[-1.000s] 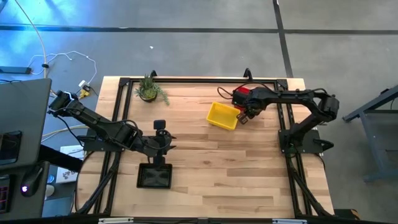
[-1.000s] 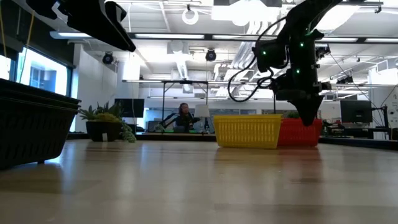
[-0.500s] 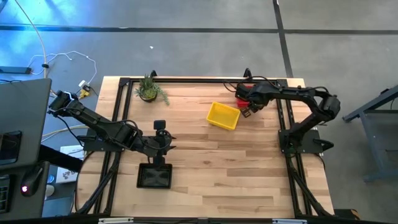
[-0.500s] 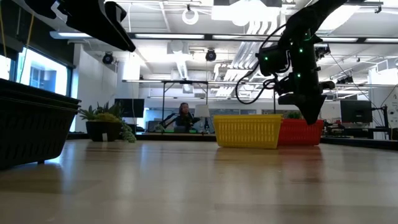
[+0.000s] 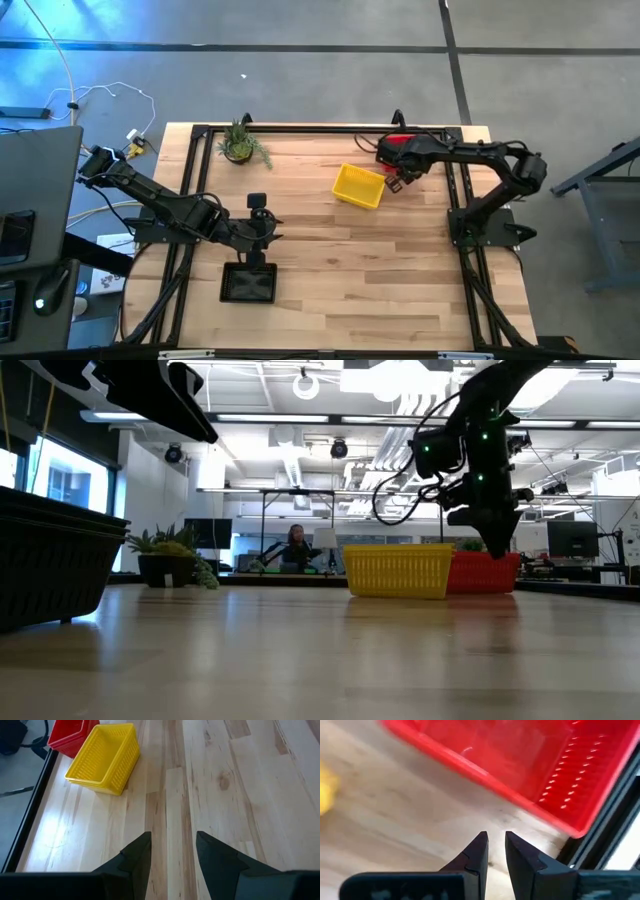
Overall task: Stack baskets by color
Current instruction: Move the stacked yellow bins below the stacked red bins
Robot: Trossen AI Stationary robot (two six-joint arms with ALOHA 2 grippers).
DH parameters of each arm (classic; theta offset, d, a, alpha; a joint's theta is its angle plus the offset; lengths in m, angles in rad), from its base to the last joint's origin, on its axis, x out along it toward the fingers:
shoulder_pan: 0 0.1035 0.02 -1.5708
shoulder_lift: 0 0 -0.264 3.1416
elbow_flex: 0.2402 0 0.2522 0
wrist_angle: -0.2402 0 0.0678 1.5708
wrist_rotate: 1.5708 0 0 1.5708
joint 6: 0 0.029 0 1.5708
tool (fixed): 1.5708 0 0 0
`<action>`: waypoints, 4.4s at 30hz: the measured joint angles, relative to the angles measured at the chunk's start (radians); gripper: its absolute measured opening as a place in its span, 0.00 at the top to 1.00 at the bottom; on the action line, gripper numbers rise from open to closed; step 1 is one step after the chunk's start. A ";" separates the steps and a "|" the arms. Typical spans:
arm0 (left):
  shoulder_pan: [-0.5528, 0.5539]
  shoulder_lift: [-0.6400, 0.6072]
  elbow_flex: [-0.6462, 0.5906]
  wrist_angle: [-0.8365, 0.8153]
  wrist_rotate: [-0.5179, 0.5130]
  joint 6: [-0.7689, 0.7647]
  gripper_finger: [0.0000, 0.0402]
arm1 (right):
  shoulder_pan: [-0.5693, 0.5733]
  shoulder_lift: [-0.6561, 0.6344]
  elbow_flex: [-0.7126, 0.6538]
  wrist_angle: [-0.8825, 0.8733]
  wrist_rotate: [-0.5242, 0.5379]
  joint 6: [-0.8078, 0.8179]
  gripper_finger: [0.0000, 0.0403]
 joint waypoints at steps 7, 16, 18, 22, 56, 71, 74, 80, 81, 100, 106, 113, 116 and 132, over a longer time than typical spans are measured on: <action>0.000 0.000 0.000 0.000 0.000 0.000 0.65 | 0.078 -0.055 0.000 -0.003 -0.002 0.068 0.87; 0.000 0.000 0.000 0.000 -0.001 0.000 0.65 | 0.166 -0.143 0.001 0.006 0.010 0.139 0.87; 0.000 0.000 0.000 0.000 -0.001 -0.001 0.65 | 0.184 -0.156 0.001 0.025 0.010 0.139 0.87; 0.000 0.000 0.000 0.001 -0.001 -0.001 0.65 | 0.222 -0.169 0.001 0.100 0.010 0.130 0.87; 0.000 0.000 0.000 0.003 -0.001 -0.003 0.65 | 0.353 0.006 -0.002 0.461 -0.170 -0.004 0.87; 0.000 0.000 0.000 0.002 -0.001 -0.002 0.65 | 0.352 0.008 -0.002 0.201 -0.106 0.107 0.87; 0.000 0.000 0.000 0.002 -0.001 -0.002 0.65 | 0.352 0.008 -0.002 0.183 -0.099 0.139 0.87; 0.000 0.000 0.000 0.002 -0.001 -0.002 0.65 | 0.352 0.008 -0.002 0.107 -0.066 0.199 0.87; 0.000 0.000 0.000 0.002 -0.001 -0.002 0.65 | 0.352 0.008 -0.002 0.090 -0.060 0.217 0.87; 0.000 0.000 0.000 0.002 -0.001 -0.001 0.65 | 0.352 0.008 -0.003 -0.180 0.009 0.466 0.87; 0.000 0.000 0.000 0.000 -0.001 -0.001 0.65 | 0.352 0.008 -0.003 -0.289 0.011 0.558 0.87; 0.000 0.000 0.000 -0.001 -0.001 0.000 0.65 | 0.352 0.008 -0.003 -0.351 0.008 0.602 0.87; 0.000 0.000 0.000 -0.001 -0.001 0.000 0.65 | 0.355 0.008 0.000 -0.350 0.027 0.582 0.87; 0.000 0.000 0.000 -0.001 -0.001 0.000 0.65 | 0.417 0.008 0.160 -0.087 0.107 0.352 0.87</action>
